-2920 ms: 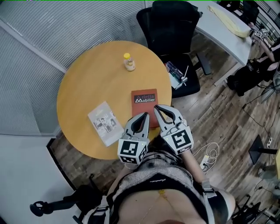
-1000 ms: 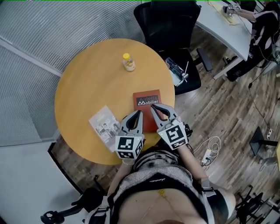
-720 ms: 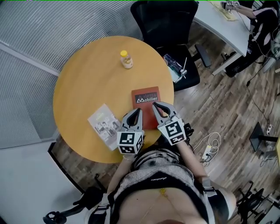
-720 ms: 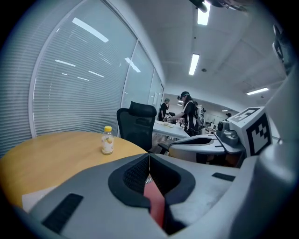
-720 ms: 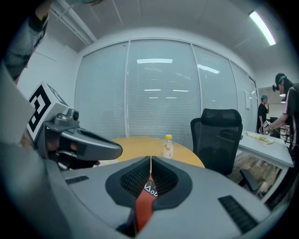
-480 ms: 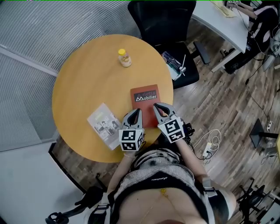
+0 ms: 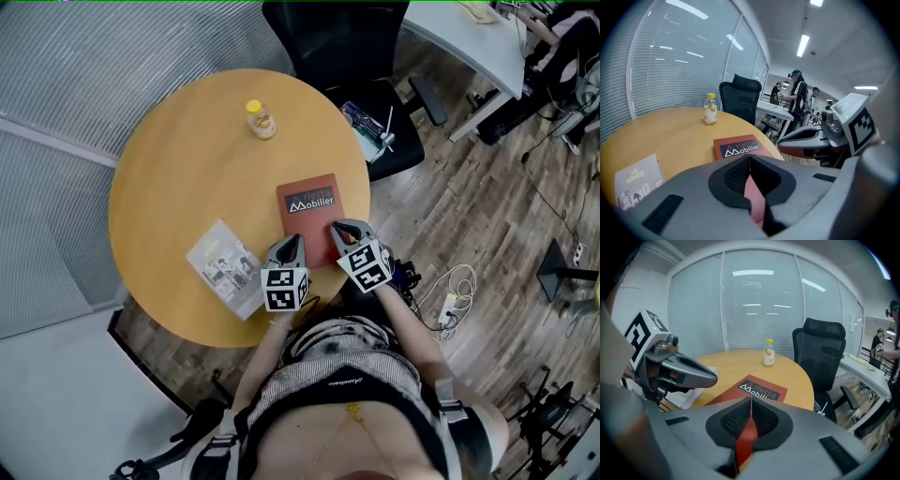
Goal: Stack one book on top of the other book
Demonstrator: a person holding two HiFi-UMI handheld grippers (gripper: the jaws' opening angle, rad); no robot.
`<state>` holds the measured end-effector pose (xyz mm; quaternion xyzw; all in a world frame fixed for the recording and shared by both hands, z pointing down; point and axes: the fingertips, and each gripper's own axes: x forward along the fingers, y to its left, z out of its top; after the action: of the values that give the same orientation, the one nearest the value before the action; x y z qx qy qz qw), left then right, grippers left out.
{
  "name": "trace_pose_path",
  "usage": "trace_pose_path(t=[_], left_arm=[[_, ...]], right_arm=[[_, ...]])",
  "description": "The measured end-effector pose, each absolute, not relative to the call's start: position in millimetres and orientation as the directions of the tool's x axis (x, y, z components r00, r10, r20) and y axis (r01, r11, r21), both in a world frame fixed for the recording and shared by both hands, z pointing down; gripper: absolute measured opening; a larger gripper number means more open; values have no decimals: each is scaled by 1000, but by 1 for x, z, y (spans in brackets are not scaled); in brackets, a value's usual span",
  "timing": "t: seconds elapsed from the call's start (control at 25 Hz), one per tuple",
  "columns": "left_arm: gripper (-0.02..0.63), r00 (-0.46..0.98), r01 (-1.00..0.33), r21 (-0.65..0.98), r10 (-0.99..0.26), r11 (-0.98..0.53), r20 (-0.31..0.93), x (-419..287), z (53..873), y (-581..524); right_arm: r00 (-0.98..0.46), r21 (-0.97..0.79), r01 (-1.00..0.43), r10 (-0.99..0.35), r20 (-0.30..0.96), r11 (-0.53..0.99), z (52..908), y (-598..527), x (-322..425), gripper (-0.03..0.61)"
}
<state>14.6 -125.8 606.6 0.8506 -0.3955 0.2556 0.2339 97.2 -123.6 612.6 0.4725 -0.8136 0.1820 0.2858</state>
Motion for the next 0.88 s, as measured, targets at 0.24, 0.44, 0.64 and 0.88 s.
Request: trace_pose_path(t=[0.24,0.44,0.64,0.88], left_arm=[[21,545,-799,222,-518,-558,659,4,626,-125],[21,537,-801,222,-501,-556,679,0,634,-126],[21,543,-805,262,-484,-532,687,-4,642,-128],[21,552,-810,310,-473,-497,687,-11,644,-134]], right_arm=[[-370,-46,-887,-646,667,460,631,-122,102,21],[-358,-60,-893,-623,695,446,641,-119,105,21],[-354,-107,-911,-619,702,399,648,-120,110,21],[-351,-150,-924,-625,697,352,647,-124,119,23]])
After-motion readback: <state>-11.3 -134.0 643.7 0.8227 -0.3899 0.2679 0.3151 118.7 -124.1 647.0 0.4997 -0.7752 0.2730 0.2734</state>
